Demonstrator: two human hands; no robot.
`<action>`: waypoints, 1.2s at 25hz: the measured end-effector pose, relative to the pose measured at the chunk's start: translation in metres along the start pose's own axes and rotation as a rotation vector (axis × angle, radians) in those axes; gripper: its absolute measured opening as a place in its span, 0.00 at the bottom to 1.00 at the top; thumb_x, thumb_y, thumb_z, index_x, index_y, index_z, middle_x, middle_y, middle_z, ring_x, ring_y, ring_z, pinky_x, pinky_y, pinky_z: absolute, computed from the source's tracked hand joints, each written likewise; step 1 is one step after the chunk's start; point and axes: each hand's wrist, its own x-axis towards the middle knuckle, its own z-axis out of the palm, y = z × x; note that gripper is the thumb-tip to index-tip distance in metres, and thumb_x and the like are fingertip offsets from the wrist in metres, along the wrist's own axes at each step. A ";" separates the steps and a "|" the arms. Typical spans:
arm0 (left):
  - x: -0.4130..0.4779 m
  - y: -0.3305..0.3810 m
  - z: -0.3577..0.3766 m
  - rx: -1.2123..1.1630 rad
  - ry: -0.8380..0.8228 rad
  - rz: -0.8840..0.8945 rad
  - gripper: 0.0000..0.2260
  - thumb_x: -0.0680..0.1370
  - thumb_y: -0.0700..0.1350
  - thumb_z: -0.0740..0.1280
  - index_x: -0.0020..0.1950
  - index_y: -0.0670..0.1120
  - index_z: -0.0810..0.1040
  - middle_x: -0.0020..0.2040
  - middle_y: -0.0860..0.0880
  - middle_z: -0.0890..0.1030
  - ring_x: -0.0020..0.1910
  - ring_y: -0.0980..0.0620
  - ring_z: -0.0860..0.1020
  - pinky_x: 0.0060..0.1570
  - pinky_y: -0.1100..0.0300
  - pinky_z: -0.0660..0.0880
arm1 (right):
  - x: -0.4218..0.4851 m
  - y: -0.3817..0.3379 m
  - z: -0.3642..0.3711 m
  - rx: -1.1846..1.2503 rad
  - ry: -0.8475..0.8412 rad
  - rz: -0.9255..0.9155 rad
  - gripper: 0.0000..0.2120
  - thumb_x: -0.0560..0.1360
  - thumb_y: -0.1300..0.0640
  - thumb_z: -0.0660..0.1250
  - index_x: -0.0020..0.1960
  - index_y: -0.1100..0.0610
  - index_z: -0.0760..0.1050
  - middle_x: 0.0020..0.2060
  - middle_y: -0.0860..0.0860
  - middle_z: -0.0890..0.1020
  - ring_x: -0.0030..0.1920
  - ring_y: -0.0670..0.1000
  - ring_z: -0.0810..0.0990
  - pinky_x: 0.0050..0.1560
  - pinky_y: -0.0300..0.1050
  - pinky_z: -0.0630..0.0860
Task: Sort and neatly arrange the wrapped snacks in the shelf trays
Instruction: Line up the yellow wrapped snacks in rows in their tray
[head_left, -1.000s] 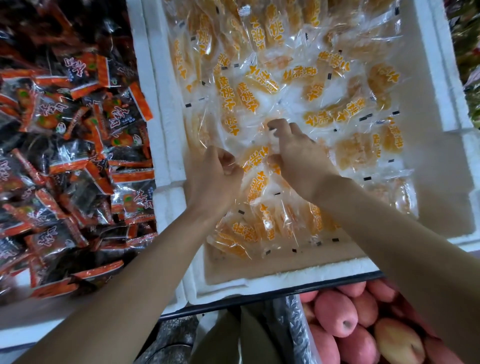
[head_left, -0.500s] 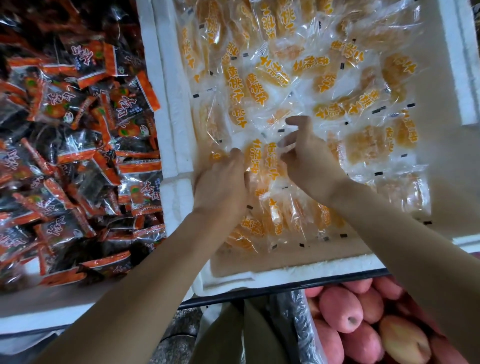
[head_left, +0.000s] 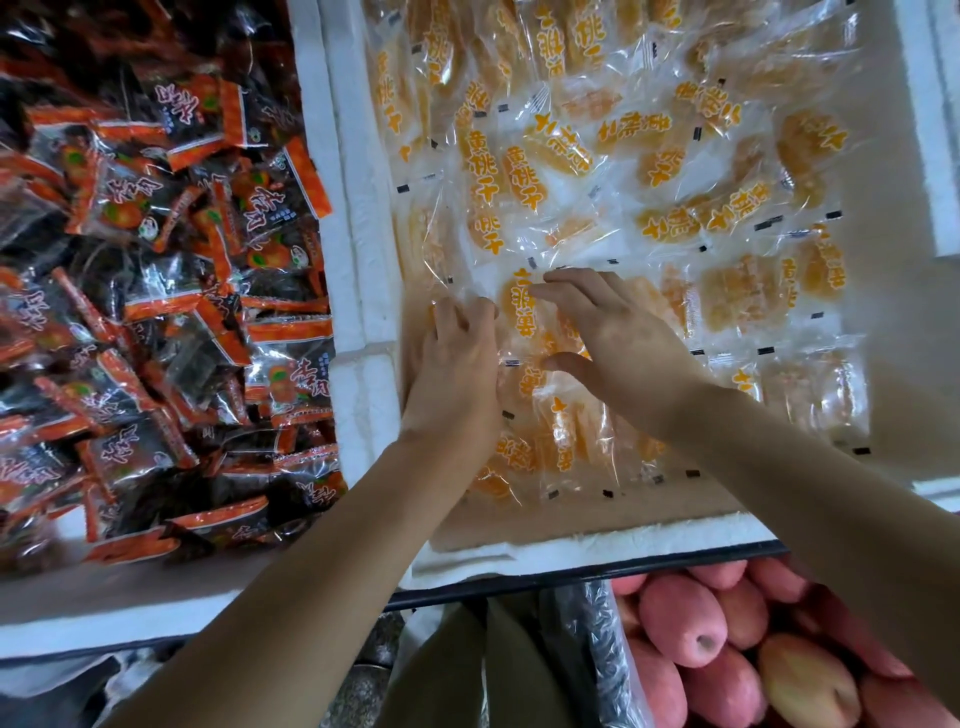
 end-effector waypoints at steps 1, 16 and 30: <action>0.002 0.001 0.000 -0.018 -0.005 -0.030 0.22 0.75 0.37 0.68 0.66 0.44 0.64 0.63 0.42 0.65 0.57 0.43 0.73 0.55 0.53 0.69 | 0.003 0.002 0.000 0.007 -0.018 0.021 0.30 0.66 0.59 0.76 0.66 0.59 0.71 0.62 0.56 0.74 0.62 0.59 0.72 0.58 0.50 0.72; -0.037 0.005 -0.026 0.048 -0.154 0.177 0.16 0.80 0.41 0.60 0.68 0.47 0.63 0.60 0.49 0.70 0.58 0.50 0.70 0.50 0.61 0.65 | -0.014 -0.019 0.001 -0.091 0.063 -0.135 0.21 0.73 0.42 0.59 0.49 0.58 0.80 0.45 0.54 0.80 0.46 0.58 0.78 0.44 0.51 0.77; -0.018 0.001 -0.045 -0.270 -0.335 0.078 0.19 0.74 0.44 0.71 0.60 0.47 0.67 0.45 0.53 0.76 0.41 0.58 0.75 0.40 0.67 0.71 | -0.037 -0.035 -0.014 0.533 -0.279 0.079 0.25 0.75 0.61 0.65 0.69 0.51 0.62 0.53 0.45 0.75 0.45 0.39 0.77 0.48 0.35 0.74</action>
